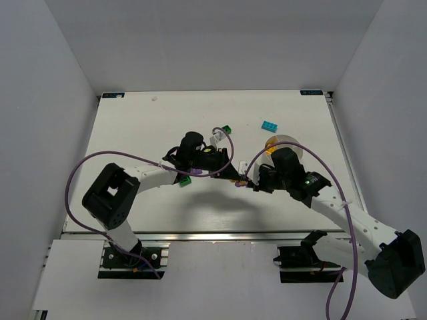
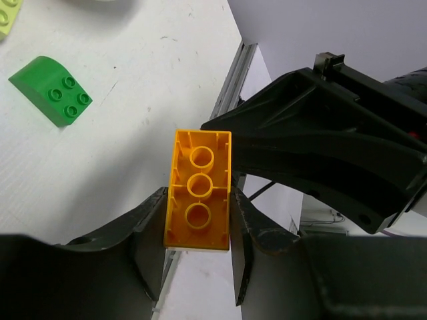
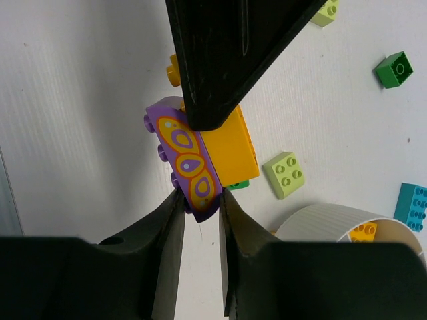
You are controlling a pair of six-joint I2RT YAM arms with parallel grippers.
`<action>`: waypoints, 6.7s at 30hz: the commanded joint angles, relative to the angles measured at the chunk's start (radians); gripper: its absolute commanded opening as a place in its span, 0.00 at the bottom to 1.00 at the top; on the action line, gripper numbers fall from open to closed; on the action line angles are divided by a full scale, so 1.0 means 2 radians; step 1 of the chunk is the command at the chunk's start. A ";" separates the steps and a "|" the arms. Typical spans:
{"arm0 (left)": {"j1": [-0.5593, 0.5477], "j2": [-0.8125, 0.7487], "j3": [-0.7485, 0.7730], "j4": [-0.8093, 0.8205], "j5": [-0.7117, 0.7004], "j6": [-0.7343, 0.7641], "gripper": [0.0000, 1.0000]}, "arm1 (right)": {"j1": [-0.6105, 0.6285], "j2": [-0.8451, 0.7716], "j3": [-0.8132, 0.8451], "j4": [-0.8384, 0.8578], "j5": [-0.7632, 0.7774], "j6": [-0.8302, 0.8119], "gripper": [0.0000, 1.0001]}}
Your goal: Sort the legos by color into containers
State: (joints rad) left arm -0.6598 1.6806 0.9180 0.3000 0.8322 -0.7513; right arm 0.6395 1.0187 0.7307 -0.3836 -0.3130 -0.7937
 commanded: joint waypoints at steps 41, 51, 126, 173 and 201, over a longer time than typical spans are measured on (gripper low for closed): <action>0.007 -0.283 -0.161 0.124 -0.058 0.251 0.00 | -0.093 0.169 0.221 -0.188 -0.397 -0.002 0.89; 0.007 -0.271 -0.162 0.139 -0.036 0.251 0.00 | -0.080 0.186 0.220 -0.120 -0.379 0.059 0.89; 0.016 -0.411 -0.128 -0.122 -0.290 0.356 0.00 | -0.106 0.175 0.297 -0.147 0.102 0.124 0.00; -0.002 0.258 0.416 -0.051 -0.056 -0.032 0.00 | -0.210 -0.119 0.135 0.020 0.162 0.231 0.00; -0.021 0.315 0.485 -0.147 -0.110 -0.065 0.18 | -0.225 -0.141 0.111 0.026 0.122 0.240 0.00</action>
State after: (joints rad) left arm -0.6979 2.3249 1.8526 0.0120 0.6361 -0.8669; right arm 0.1963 0.7494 0.9516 -0.3847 -0.0566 -0.3210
